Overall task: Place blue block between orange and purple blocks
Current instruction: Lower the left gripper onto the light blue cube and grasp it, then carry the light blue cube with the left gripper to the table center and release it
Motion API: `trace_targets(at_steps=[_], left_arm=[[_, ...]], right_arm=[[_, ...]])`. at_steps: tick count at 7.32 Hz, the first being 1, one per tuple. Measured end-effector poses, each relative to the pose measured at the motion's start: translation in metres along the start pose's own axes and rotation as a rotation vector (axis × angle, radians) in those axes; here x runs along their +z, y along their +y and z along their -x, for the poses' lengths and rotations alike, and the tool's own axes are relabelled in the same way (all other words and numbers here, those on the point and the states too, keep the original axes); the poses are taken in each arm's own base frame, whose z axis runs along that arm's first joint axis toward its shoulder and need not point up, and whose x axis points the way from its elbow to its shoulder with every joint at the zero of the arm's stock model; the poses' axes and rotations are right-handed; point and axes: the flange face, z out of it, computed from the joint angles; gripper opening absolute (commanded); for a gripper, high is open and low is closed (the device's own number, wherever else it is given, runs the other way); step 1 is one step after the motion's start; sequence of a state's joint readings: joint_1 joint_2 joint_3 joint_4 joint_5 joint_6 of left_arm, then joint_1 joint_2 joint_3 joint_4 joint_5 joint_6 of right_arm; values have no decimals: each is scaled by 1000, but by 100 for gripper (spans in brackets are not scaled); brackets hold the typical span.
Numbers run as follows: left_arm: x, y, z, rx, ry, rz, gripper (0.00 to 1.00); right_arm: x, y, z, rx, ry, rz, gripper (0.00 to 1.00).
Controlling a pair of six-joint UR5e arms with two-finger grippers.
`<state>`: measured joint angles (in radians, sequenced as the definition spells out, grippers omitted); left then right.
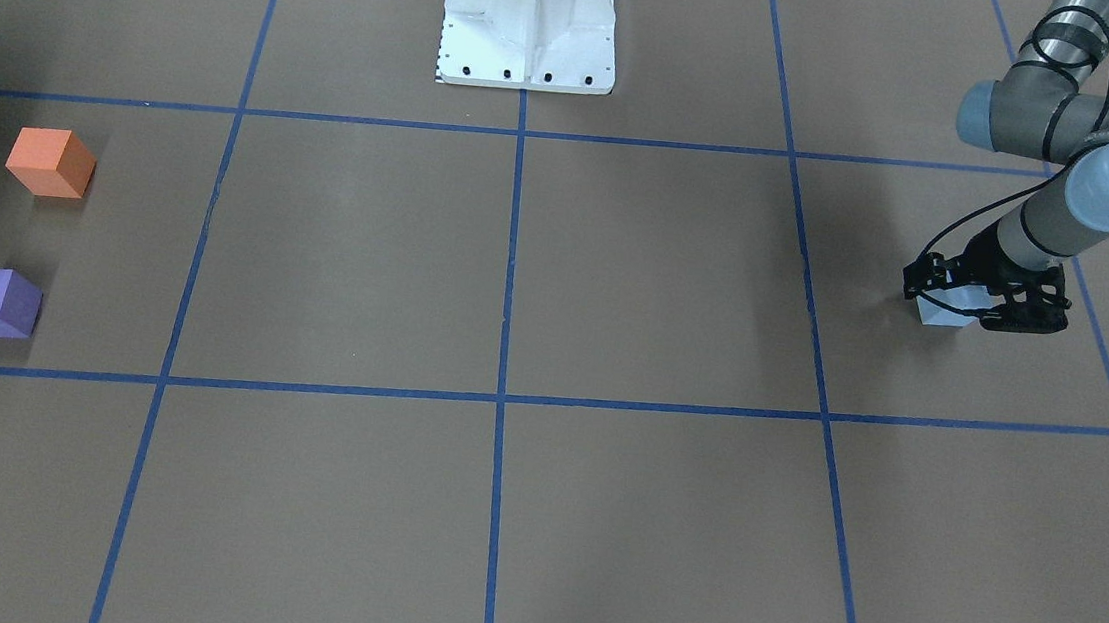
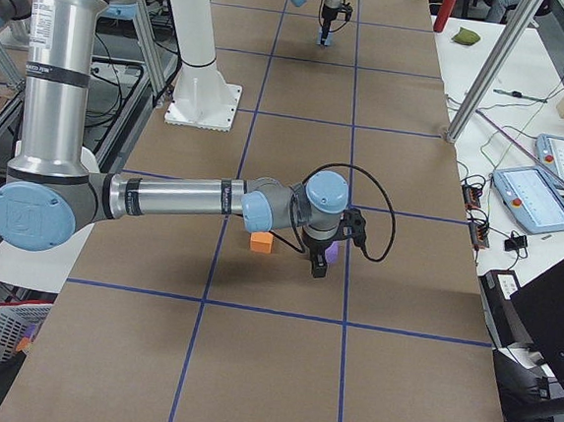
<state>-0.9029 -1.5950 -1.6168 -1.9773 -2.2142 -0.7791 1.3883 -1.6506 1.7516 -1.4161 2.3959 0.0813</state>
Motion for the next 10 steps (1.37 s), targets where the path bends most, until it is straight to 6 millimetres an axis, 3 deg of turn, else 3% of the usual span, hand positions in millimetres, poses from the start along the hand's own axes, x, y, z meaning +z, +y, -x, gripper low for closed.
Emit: trace_targets(at_steps=[3,5,7,10], left_arm=[[-19,-1,-18,21,28,-28,0],[-59,-14,-74,57,97,-91,0],[-86,-31,-168,43,171,-121,0],[-88,-20,-360,57,166,-106,0]], right_arm=[[0,-1,1,-4,-1,-2,100],[-1,-1,3,-7,-7,-3,100],[-1,-1,3,-7,-11,-3,100],[-1,-1,3,-8,-13,-3,100]])
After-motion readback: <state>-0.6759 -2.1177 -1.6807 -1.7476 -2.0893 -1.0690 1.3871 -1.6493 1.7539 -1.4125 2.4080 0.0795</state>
